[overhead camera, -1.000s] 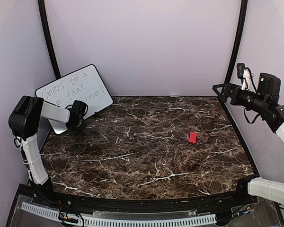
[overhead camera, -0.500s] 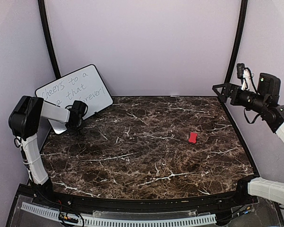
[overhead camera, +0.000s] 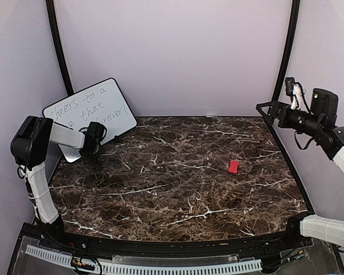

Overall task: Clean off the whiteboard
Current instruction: Move the whiteboard to the center of the board.

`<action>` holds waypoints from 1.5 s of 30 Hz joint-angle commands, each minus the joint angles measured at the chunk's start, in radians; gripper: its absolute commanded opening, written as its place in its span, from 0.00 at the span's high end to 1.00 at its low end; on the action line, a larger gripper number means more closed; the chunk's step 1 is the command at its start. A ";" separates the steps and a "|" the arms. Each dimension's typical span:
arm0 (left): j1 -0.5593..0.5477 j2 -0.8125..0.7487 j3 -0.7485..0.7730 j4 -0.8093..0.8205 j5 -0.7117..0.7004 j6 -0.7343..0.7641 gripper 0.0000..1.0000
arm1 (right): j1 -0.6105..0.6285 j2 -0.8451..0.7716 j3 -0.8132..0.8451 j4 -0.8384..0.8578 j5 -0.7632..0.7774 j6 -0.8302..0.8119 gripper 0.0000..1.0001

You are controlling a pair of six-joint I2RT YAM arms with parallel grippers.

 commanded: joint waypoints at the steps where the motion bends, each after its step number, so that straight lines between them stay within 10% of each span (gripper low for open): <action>1: -0.030 -0.010 -0.011 0.014 0.005 0.008 1.00 | -0.004 0.004 -0.004 0.048 -0.011 0.016 0.05; 45: -0.295 -0.039 -0.046 0.053 0.043 -0.007 1.00 | -0.002 -0.008 -0.042 0.058 -0.024 0.044 0.05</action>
